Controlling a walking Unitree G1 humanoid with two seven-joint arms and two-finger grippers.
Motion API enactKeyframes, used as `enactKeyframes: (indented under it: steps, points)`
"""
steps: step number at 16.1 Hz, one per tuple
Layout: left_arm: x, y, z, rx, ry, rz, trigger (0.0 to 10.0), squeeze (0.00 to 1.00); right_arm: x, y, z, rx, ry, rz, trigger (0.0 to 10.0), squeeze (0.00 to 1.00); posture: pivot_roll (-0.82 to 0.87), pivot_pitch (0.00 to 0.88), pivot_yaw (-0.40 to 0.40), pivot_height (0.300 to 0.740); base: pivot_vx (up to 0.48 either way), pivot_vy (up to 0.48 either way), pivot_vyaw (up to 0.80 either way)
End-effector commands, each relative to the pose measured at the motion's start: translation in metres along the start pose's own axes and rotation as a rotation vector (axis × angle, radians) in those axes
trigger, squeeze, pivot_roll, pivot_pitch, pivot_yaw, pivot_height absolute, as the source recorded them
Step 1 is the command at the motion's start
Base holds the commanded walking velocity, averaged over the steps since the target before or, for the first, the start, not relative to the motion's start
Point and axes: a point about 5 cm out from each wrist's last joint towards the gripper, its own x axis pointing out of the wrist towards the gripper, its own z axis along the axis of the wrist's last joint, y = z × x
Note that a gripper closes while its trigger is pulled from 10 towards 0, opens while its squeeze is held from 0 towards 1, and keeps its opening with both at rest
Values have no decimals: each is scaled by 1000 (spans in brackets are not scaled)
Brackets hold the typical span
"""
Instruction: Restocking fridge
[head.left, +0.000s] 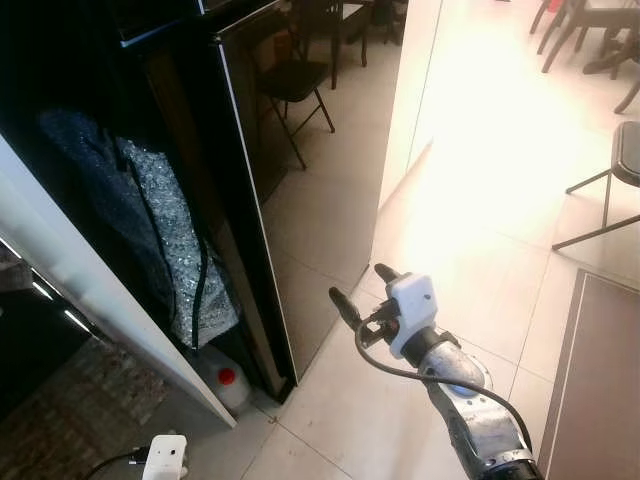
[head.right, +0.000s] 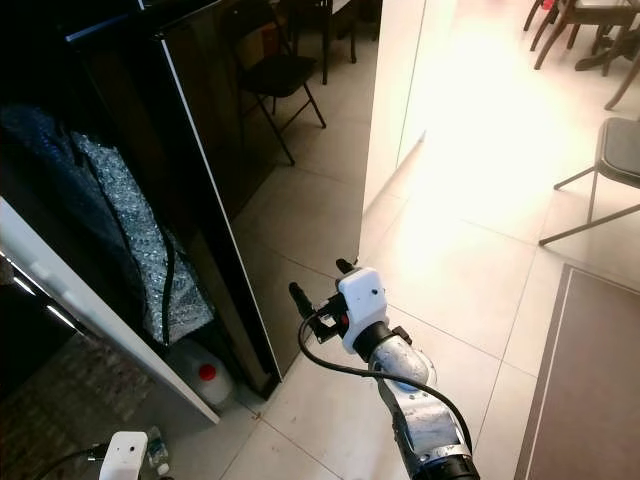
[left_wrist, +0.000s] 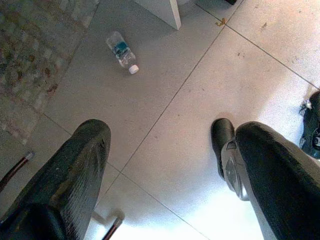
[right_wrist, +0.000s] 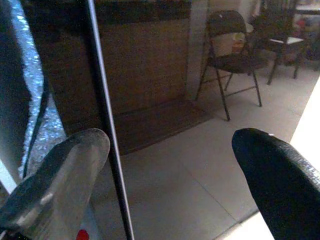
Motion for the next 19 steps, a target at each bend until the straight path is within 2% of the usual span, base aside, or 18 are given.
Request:
enactKeyframes:
  steps: [1,2,4,5,6,7,8,9,10,11,12,13,14,15,17,19]
  points:
    - [-1,4,-6,-4,21,14,10000,0,-2,-10,-6,21,19,-54,10000,0,-61,47,64,740,0,0,0]
    - [-1,4,-6,-4,21,12,10000,0,-7,-25,-12,42,35,-144,10000,0,-59,48,62,740,0,0,0]
    - [-1,3,-6,-7,21,13,10000,0,-28,-72,-31,152,98,-481,10000,0,-58,50,59,740,0,0,0]
    - [-1,3,-6,-9,21,13,10000,0,-44,-92,-44,226,135,-644,10000,0,-58,50,59,740,0,0,0]
    - [-1,3,-6,-11,21,13,10000,0,-69,-110,-64,308,208,-815,10000,0,-61,52,56,740,0,0,0]
    - [-1,3,-6,-21,17,12,10000,0,-94,-117,-87,371,302,-921,10000,0,-62,53,56,740,0,0,0]
    - [-1,3,-7,-18,22,14,10000,0,-120,-109,-116,449,429,-965,10000,0,-64,55,59,740,0,0,0]
    - [-1,3,-7,-19,22,13,10000,0,-129,-103,-127,475,485,-968,10000,0,-64,55,59,740,0,0,0]
    - [-1,3,-6,-15,24,7,10000,0,-149,-73,-157,482,690,-896,10000,0,-69,61,62,740,0,0,0]
    - [-1,3,-6,-12,26,5,10000,0,-155,-63,-165,469,753,-862,10000,0,-69,61,62,740,0,0,0]
    - [-1,3,-6,-14,27,2,10000,0,-172,-30,-186,412,933,-731,10000,0,-57,61,55,740,0,0,0]
    - [-1,3,-7,-18,28,0,10000,0,-183,-10,-196,369,1029,-641,10000,0,-27,63,51,740,0,0,0]
    - [-1,3,-7,-29,24,-5,10000,0,-188,4,-201,515,994,-730,10000,0,-36,65,56,740,0,0,0]
    - [-1,3,-7,-16,29,-11,10000,0,-186,5,-201,552,964,-753,10000,0,-39,70,58,740,0,0,0]
    - [-1,3,-7,2,35,-18,10000,0,-179,15,-202,548,972,-726,10000,0,-45,66,61,740,0,0,0]
    - [-1,2,-7,6,34,-21,10000,0,-175,14,-201,580,947,-753,10000,0,-35,58,54,740,0,0,0]
